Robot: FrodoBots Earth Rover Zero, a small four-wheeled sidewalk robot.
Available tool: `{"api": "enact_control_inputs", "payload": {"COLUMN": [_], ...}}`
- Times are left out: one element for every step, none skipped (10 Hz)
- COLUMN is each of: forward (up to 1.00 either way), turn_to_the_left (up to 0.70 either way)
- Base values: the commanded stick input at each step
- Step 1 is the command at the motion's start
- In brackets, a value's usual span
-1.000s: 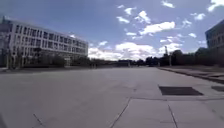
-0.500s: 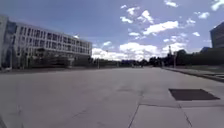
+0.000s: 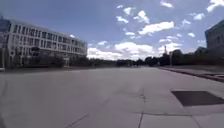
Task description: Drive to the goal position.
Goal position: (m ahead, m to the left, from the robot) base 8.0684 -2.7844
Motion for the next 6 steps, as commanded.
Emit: {"api": "enact_control_inputs", "payload": {"forward": [0.70, 0.70, 0.70, 0.70, 0.70, 0.70], "turn_to_the_left": [0.01, 0.03, -0.02, -0.35, -0.35, -0.35]}}
